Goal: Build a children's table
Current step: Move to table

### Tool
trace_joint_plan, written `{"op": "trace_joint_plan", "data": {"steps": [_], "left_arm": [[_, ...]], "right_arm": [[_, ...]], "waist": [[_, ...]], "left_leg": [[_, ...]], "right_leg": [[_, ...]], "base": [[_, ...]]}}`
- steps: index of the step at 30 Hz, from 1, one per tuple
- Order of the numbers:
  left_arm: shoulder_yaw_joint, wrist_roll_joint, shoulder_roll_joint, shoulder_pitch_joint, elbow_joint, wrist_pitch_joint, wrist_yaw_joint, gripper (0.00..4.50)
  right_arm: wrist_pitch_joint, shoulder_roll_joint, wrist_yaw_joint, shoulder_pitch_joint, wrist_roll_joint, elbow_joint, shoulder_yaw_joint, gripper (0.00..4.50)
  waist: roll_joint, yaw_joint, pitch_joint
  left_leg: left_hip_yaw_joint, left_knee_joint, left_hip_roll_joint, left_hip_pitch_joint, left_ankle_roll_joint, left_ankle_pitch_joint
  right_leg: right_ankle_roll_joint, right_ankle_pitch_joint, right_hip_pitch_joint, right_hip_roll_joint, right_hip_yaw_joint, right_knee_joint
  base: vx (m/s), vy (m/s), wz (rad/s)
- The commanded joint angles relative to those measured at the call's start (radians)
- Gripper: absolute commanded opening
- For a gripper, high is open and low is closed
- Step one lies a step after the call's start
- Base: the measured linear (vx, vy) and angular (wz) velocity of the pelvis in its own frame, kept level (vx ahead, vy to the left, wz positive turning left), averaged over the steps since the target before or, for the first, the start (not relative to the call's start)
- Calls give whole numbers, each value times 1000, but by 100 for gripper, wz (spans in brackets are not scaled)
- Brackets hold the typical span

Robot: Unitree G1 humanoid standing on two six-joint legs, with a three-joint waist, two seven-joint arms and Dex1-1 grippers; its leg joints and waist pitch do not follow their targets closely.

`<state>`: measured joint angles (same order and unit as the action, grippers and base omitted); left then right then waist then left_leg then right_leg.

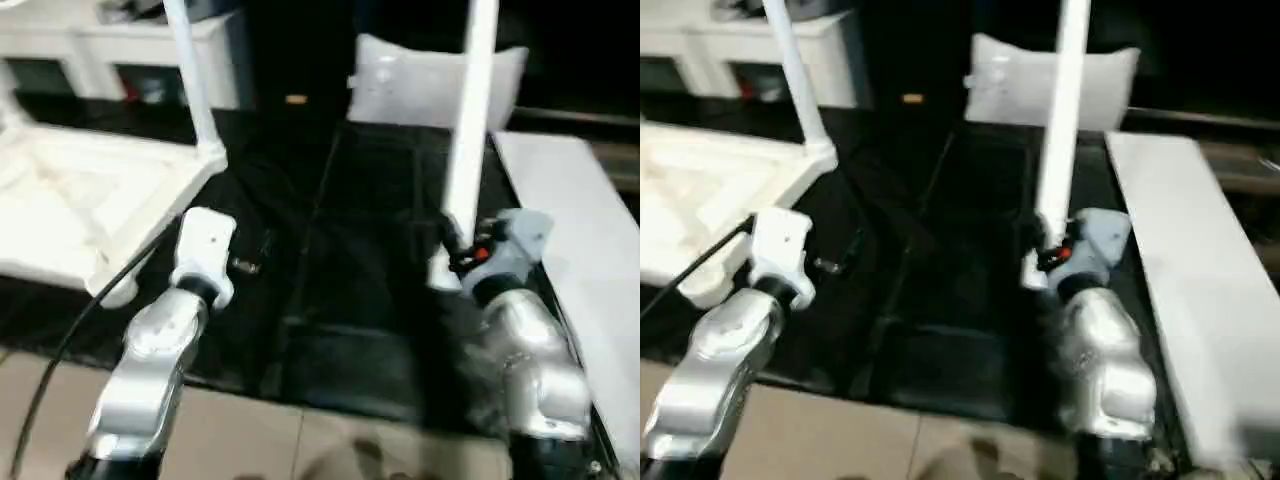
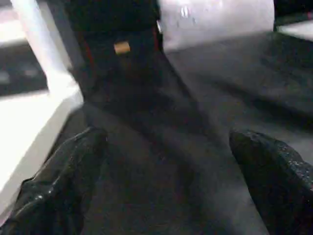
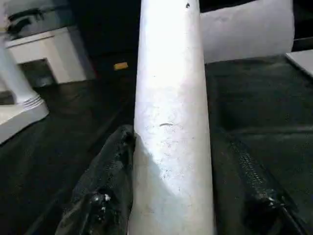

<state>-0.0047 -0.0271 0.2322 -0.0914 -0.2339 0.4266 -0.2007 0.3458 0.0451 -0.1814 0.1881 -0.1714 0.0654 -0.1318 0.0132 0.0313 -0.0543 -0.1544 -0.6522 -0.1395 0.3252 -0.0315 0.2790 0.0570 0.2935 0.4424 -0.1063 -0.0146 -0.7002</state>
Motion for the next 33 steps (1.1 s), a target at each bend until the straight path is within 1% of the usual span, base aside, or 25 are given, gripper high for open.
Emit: {"op": "trace_joint_plan", "data": {"steps": [1,2,3,4,5,6,9,10,11,12,13,15,16,17,18,19,20,22,23,24,25,26,29,30,33], "left_arm": [[-4,3,-10,-8,-7,7,10,450],[-3,-1,-15,-13,-12,11,10,450],[-3,-1,-15,-13,-12,11,10,450],[-12,-5,-19,-21,-21,14,5,450],[-16,-5,-18,-23,-23,16,3,450],[-18,0,-18,-21,-19,11,7,450],[-16,6,-27,-18,-14,11,23,450],[-23,5,-27,-24,-16,13,14,450],[-31,4,-24,-27,-16,8,4,450],[-36,4,-23,-30,-15,5,-3,450],[-36,5,-23,-32,-9,1,-4,450],[-25,6,-28,-39,6,-7,9,450],[-23,6,-24,-50,12,-5,10,450],[-24,7,-20,-57,14,-4,6,450],[-24,7,-20,-57,14,-4,6,450],[-29,-1,-16,-76,16,-5,-12,450],[-31,-17,-18,-92,16,-7,-29,450],[-24,-45,-26,-110,16,-5,-42,450],[-7,-94,-50,-128,-3,16,-50,450],[6,-131,-68,-142,-17,33,-56,450],[29,-204,-102,-169,-45,69,-69,450],[38,-247,-121,-183,-61,87,-81,450],[39,-375,-164,-240,-89,159,-135,450],[41,-397,-171,-252,-89,167,-142,450],[74,-492,-223,-322,-71,195,-131,450]], "right_arm": [[-22,-17,36,10,26,-6,-39,187],[-12,-16,41,10,15,2,-48,187],[-11,-16,41,10,14,2,-49,187],[1,-23,41,7,-7,13,-54,187],[1,-26,43,7,-11,13,-54,187],[-11,-28,47,5,-4,2,-49,187],[-20,-35,40,3,8,0,-30,187],[-19,-34,28,7,2,13,-21,187],[-26,-36,13,10,0,19,-12,187],[-31,-38,2,12,-2,23,-5,187],[-29,-38,-1,17,-6,21,-3,187],[-41,-41,-7,28,-9,12,0,187],[-42,-47,-19,41,-18,20,4,187],[-43,-50,-24,47,-21,26,6,187],[-43,-50,-24,47,-21,26,6,187],[-45,-48,-40,59,-48,45,-1,187],[-39,-48,-59,69,-74,59,-5,187],[-32,-47,-79,79,-99,68,-8,187],[-13,-46,-114,88,-144,83,-10,187],[0,-45,-139,95,-180,93,-12,187],[24,-45,-178,110,-237,108,-16,187],[42,-43,-195,120,-278,111,-22,186],[102,-37,-247,156,-394,102,-44,186],[110,-39,-259,160,-405,99,-44,186],[163,-49,-317,172,-464,104,-35,186]], "waist": [[32,-17,30],[10,-1,40],[5,-5,56],[-25,44,52],[-63,59,71],[-38,55,77],[-21,61,68],[22,59,82],[66,3,81],[73,-9,82],[62,4,75],[41,17,73],[14,34,68],[-52,72,76],[-40,94,79],[-21,77,67],[-20,74,47],[-7,77,48],[19,70,59],[77,36,72],[74,-7,57],[76,2,56],[38,10,66],[21,16,53],[4,22,49]], "left_leg": [[-20,223,-131,-33,179,534],[29,229,-92,-4,162,564],[26,202,-67,-12,143,528],[26,43,-36,13,59,380],[53,-72,-30,57,44,265],[125,-134,-24,135,13,96],[114,-25,-8,112,24,-94],[98,71,-8,84,163,-246],[113,111,-19,-24,422,-308],[130,110,-31,-43,517,-354],[144,110,-62,-22,623,-489],[131,109,-112,-17,663,-535],[105,108,-100,-1,569,-395],[63,-42,6,99,317,-41],[108,-133,-7,150,212,66],[154,-179,7,162,15,93],[157,-160,9,147,-62,120],[142,-93,2,104,-42,84],[127,19,-17,86,48,15],[139,111,-35,-9,148,21],[142,154,-76,2,173,81],[148,148,-84,12,143,129],[161,142,-111,-7,5,155],[117,138,-75,23,-82,261],[95,129,-65,48,-94,359]], "right_leg": [[53,24,-20,20,-115,-41],[-8,11,-86,-2,-118,-15],[-52,22,-97,-33,-83,39],[-44,311,-98,-260,64,205],[-17,396,-123,-322,128,251],[36,330,-178,-337,136,230],[256,15,-146,-170,25,215],[241,21,-141,-79,-12,183],[107,79,-36,82,-82,52],[55,115,-2,86,-86,-17],[-43,106,20,71,-87,-64],[-100,58,40,31,-67,-65],[-105,1,20,-6,-32,-9],[-157,-18,-73,-196,124,143],[-129,-14,-95,-300,195,173],[-94,97,-90,-286,160,184],[16,192,-94,-229,126,200],[134,274,-101,-172,90,211],[191,290,-120,-100,56,193],[129,193,-31,63,-36,74],[64,95,-16,72,-57,-17],[37,37,-21,63,-71,-10],[33,-91,-43,-8,-26,63],[84,-84,-55,-34,-3,101],[129,97,-86,-90,25,134]], "base": [[-71,230,-66],[-71,230,-66],[-65,174,-50],[-89,187,-16],[-89,187,-16],[-49,212,-20],[-17,219,-17],[-20,274,9],[-20,274,9],[-7,283,11],[-27,276,7],[-43,247,3],[-77,175,-12],[-77,175,-12],[-102,221,-2],[-96,255,-4],[-96,255,-4],[-98,275,-2],[-103,302,4],[-99,363,19],[-95,379,11],[-95,379,11],[-88,267,8],[-95,204,12],[-83,138,10]]}}
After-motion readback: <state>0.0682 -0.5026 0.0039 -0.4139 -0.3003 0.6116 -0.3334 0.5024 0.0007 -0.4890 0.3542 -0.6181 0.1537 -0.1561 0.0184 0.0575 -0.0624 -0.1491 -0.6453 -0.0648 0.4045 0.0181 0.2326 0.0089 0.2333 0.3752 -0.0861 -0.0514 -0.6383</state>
